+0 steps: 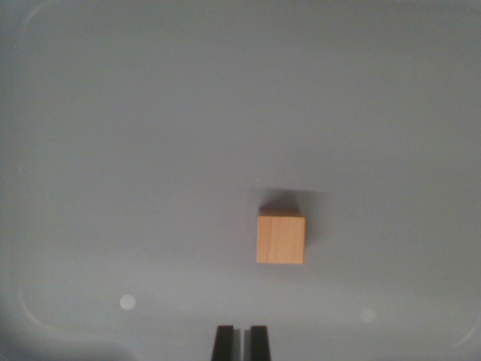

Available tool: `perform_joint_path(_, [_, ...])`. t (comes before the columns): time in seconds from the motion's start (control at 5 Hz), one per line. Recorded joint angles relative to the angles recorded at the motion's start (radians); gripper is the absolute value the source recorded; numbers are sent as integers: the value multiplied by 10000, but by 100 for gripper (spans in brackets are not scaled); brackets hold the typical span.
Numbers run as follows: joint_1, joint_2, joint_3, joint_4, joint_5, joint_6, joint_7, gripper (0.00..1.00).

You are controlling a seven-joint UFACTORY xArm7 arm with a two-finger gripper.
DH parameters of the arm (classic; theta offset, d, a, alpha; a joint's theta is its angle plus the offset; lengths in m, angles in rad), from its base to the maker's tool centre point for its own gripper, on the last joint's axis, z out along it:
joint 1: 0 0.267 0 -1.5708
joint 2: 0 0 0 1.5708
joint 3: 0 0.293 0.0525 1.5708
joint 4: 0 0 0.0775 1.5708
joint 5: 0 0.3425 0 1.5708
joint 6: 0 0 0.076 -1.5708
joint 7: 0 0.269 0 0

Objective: Push wooden cube

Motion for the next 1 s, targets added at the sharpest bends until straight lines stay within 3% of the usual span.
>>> perform_joint_path(1.0, [-14, -23, -8, -468, -39, -462, 18, 0])
